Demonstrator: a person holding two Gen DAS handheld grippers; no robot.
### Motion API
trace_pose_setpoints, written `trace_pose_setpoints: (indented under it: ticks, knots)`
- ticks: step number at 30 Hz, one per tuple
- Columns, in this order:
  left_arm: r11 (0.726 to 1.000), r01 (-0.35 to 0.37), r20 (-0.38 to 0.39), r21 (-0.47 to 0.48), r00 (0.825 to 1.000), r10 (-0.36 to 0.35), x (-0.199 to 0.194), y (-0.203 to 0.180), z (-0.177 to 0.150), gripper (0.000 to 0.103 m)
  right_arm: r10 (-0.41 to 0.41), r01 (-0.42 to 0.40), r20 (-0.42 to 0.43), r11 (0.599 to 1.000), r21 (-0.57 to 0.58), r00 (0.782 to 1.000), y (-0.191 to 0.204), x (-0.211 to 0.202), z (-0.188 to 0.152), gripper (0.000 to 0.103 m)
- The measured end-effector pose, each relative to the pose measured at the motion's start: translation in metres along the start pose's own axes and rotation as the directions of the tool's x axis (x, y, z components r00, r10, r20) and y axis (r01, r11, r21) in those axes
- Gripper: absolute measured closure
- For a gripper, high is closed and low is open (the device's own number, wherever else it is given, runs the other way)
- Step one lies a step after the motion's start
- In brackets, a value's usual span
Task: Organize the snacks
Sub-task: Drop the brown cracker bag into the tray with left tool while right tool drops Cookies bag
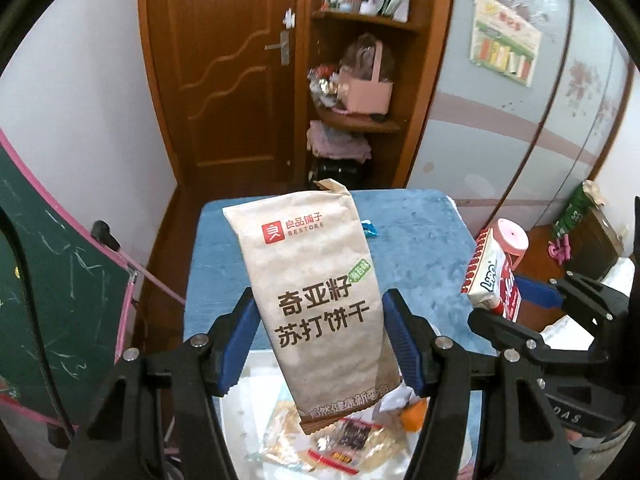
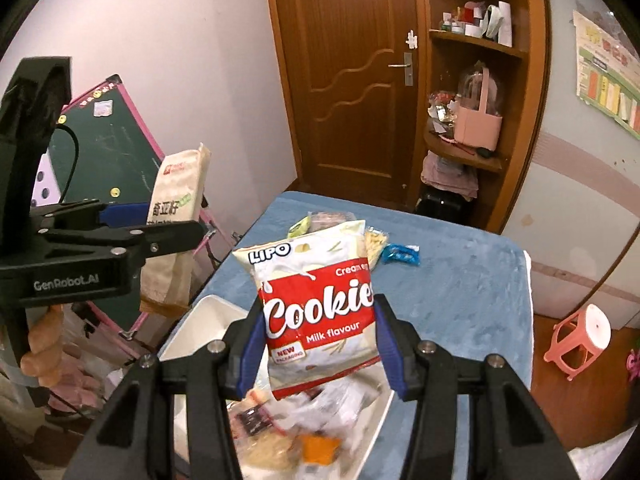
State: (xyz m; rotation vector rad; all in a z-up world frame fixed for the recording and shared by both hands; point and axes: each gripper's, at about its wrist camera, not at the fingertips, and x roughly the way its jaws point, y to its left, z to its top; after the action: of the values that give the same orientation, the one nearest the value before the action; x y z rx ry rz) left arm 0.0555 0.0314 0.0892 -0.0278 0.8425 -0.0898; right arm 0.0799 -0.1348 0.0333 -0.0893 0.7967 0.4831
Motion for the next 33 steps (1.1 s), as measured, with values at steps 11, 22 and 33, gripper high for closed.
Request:
trace_pose_setpoints:
  ticks: [11, 22, 33]
  knots:
    - [0.996, -0.083, 0.052, -0.02, 0.995, 0.084, -0.002, 0.01, -0.091, 0.042, -0.064, 0.06, 0.033, 0.992, 0.107, 0.997, 0.033, -0.004, -0.069, 0.052]
    - [0.994, -0.104, -0.088, -0.038, 0.991, 0.1, 0.066, 0.019, -0.13, 0.042, -0.133, 0.136, -0.057, 0.99, 0.046, 0.989, 0.05, 0.039, -0.083, 0.052]
    - [0.991, -0.114, -0.093, -0.072, 0.99, 0.107, 0.081, 0.027, -0.128, 0.018, -0.1, 0.106, -0.121, 0.993, 0.045, 0.988, 0.054, 0.063, -0.083, 0.046]
